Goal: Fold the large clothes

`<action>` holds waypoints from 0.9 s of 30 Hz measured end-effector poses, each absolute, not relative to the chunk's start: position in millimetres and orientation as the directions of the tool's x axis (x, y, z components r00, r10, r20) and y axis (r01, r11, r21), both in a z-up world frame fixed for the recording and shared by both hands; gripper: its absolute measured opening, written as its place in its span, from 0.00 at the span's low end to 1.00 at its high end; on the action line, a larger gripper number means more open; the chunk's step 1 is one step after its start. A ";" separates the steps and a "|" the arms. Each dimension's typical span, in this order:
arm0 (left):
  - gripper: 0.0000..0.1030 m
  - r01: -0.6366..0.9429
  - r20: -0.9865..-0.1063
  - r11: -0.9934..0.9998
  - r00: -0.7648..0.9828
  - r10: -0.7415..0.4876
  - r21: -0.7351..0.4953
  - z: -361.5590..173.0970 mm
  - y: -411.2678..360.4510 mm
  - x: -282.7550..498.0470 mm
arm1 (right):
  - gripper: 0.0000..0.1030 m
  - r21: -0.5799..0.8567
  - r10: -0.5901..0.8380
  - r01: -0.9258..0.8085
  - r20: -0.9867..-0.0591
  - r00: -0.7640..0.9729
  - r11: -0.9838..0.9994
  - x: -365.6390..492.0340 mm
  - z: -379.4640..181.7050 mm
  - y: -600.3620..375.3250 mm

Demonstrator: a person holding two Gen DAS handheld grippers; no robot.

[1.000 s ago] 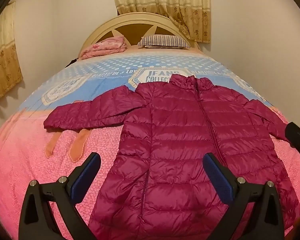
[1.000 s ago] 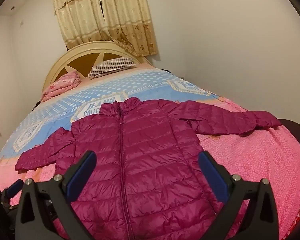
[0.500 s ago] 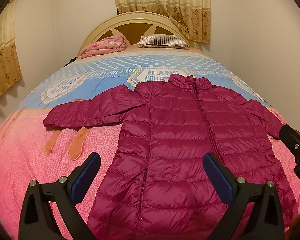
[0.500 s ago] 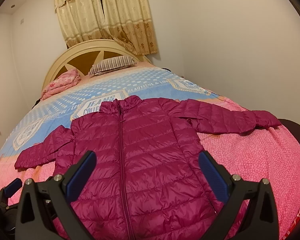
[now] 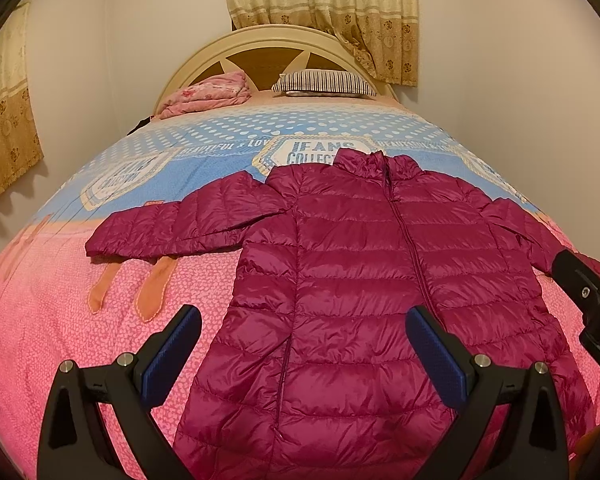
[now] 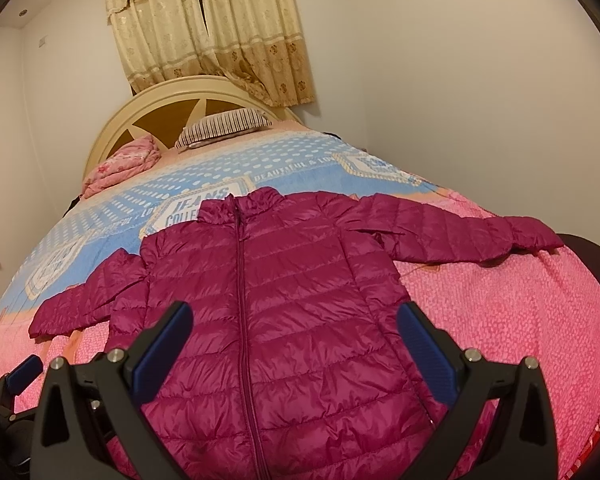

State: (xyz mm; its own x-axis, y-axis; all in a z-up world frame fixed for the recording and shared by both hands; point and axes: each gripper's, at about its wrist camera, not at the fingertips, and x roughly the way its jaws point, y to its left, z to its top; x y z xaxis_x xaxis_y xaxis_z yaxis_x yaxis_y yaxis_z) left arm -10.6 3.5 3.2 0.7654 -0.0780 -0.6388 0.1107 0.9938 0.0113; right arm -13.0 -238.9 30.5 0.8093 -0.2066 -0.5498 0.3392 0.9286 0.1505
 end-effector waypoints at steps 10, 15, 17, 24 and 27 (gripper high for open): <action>0.99 0.119 -0.643 0.993 0.761 -0.086 0.008 3.4 -1.3 -11.7 | 1.00 0.149 -0.203 0.337 -0.555 0.807 0.930 -13.4 30.6 -238.1; 0.99 0.122 -0.646 0.993 0.758 -0.090 0.005 3.3 -0.9 -11.5 | 1.00 0.153 -0.200 0.337 -0.559 0.805 0.929 -12.6 29.9 -239.1; 0.99 0.123 -0.647 0.992 0.757 -0.090 0.005 3.6 -0.8 -11.7 | 1.00 0.153 -0.199 0.336 -0.560 0.804 0.929 -12.6 29.7 -238.7; 0.99 0.125 -0.647 0.992 0.757 -0.093 0.005 3.6 -0.3 -12.0 | 1.00 0.152 -0.199 0.337 -0.562 0.803 0.929 -12.3 29.2 -237.3; 0.99 0.125 -0.646 0.992 0.758 -0.091 0.006 3.6 -0.2 -12.1 | 1.00 0.151 -0.200 0.338 -0.562 0.802 0.929 -12.2 29.2 -237.1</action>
State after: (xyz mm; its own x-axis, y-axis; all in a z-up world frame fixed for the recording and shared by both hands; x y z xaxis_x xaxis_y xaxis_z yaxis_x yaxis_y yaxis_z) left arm -12.1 -0.2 3.6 0.7575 -0.0914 -0.6464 0.1248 0.9922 0.0059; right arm -12.2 -237.1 29.2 0.8023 -0.2000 -0.5623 0.3375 0.9291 0.1511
